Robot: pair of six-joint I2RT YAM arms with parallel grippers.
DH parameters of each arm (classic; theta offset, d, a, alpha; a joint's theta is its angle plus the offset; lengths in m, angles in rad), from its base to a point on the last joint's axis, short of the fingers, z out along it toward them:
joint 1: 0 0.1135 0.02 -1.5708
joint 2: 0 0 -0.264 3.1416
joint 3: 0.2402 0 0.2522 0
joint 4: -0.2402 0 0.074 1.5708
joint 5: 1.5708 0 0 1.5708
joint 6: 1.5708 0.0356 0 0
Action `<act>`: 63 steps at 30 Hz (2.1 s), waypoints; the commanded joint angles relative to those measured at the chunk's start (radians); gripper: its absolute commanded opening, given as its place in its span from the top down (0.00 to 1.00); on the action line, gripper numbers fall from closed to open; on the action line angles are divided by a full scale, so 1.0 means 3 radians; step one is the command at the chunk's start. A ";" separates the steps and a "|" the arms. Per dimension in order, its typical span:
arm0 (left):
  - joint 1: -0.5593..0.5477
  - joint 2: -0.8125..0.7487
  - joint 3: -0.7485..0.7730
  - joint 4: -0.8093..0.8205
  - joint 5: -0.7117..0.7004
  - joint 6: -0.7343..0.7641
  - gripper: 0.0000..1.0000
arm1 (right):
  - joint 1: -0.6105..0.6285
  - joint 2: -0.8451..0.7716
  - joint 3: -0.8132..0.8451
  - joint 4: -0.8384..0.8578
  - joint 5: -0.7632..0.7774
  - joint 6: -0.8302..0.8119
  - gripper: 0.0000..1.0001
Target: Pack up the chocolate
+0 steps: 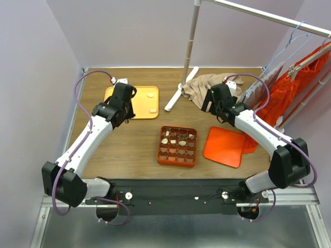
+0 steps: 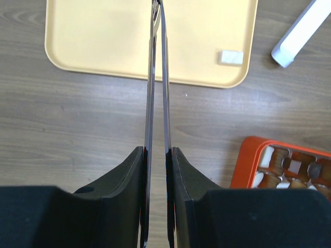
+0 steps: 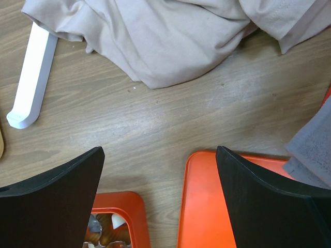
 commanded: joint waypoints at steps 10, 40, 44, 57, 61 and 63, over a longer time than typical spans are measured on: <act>0.0355 0.0295 0.0039 0.0391 -0.0177 0.0184 1.00 | -0.0010 -0.0096 -0.0077 -0.0082 0.0140 -0.0030 0.02; 0.1291 -0.0057 -0.1034 0.1020 -0.0218 0.0037 0.98 | -0.0010 -0.0071 -0.0077 -0.0082 0.0094 -0.0015 0.02; 0.1409 -0.0155 -0.1106 0.1077 -0.0091 -0.0041 0.93 | -0.0010 -0.0091 -0.0072 -0.0077 0.0099 -0.0025 0.02; 0.1434 -0.0149 -0.1070 0.0816 0.0119 -0.0261 0.43 | -0.0015 -0.0101 -0.0082 -0.0077 0.0109 -0.0030 0.02; 0.1434 -0.0175 -0.1004 0.0627 0.0124 -0.0266 0.37 | -0.0010 -0.0096 -0.0077 -0.0077 0.0109 -0.0035 0.02; 0.1429 -0.0185 -0.0994 0.0586 0.0089 -0.0276 0.32 | -0.0010 -0.0086 -0.0082 -0.0072 0.0089 -0.0025 0.02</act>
